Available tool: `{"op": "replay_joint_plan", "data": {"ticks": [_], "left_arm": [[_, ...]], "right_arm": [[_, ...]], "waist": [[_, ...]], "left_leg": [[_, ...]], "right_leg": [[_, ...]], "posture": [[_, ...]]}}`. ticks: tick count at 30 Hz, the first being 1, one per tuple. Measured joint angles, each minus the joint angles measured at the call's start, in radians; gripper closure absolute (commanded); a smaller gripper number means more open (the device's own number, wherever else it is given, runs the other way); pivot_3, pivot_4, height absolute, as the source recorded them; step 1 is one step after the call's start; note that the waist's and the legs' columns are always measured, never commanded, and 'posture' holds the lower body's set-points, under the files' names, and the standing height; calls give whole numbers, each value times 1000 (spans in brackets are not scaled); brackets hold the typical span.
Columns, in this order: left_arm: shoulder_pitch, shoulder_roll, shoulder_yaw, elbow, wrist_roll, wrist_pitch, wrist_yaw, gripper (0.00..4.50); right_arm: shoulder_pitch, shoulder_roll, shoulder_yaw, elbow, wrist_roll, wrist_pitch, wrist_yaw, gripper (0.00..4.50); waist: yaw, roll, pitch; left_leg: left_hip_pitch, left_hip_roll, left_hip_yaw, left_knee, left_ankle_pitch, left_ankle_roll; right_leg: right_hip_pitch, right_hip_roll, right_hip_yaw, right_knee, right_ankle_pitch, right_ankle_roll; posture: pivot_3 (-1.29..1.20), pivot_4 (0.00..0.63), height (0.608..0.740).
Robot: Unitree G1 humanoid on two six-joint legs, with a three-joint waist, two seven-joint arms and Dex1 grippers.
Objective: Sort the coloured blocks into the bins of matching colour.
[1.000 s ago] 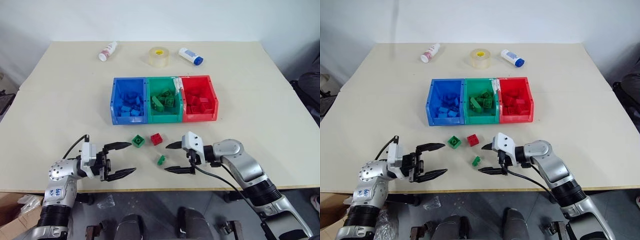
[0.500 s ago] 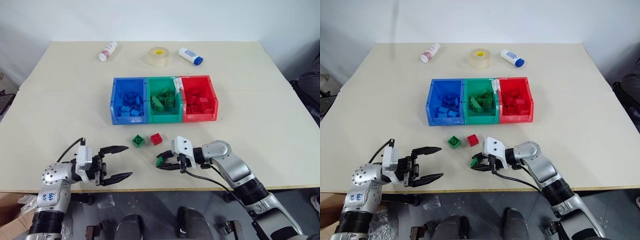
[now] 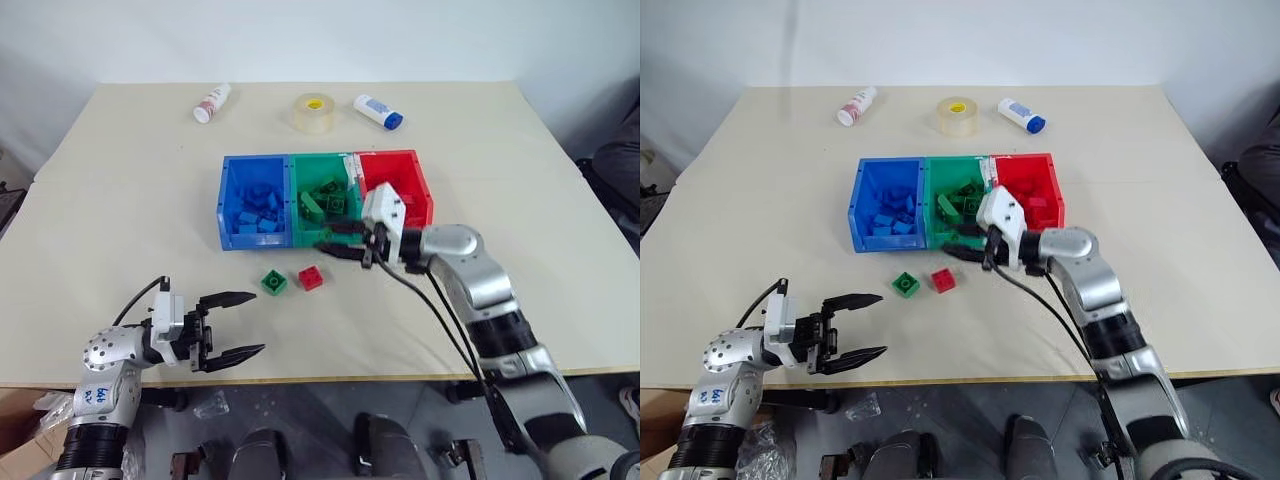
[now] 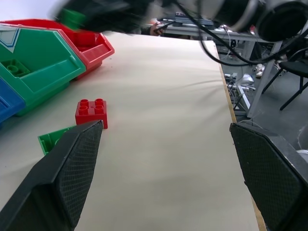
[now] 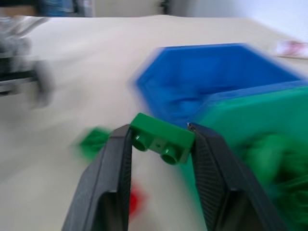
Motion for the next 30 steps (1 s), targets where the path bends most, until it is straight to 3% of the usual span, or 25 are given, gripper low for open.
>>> {"op": "replay_joint_plan", "data": {"ticks": [4,8,13,20,27,30], "left_arm": [[-6,-1,3,5,0,-4,0,0],[-17,-3,3,8,0,-4,1,0],[-34,-5,0,11,1,-4,0,0],[-48,-6,-11,16,3,2,2,0],[-32,6,-3,7,3,20,16,0],[-7,26,12,6,3,27,24,0]], "right_arm": [[-118,35,-24,223,-59,-98,-95,1395],[-127,54,-24,280,-67,-157,-92,55],[7,9,-18,113,-6,-127,46,55],[291,-216,-53,-215,132,29,240,55],[530,-386,-154,-362,210,74,316,55],[562,-408,-181,-367,226,86,317,55]], "waist": [[-5,0,0],[-4,0,0],[4,0,0],[5,0,0],[6,0,0],[2,0,0]], "left_leg": [[0,0,0,-2,0,0],[-1,0,1,-2,0,0],[-1,0,0,-2,0,0],[0,0,0,-2,0,0],[0,0,0,-2,0,0],[1,0,1,-1,0,0]], "right_leg": [[-1,0,0,0,0,0],[-1,0,0,-1,0,0],[0,0,0,-2,0,0],[0,0,0,-2,0,0],[0,0,0,-3,0,0],[0,0,0,-6,0,0]], "posture": [[0,150,740],[0,150,740],[0,150,740],[0,150,740],[0,150,740],[0,150,740]]}}
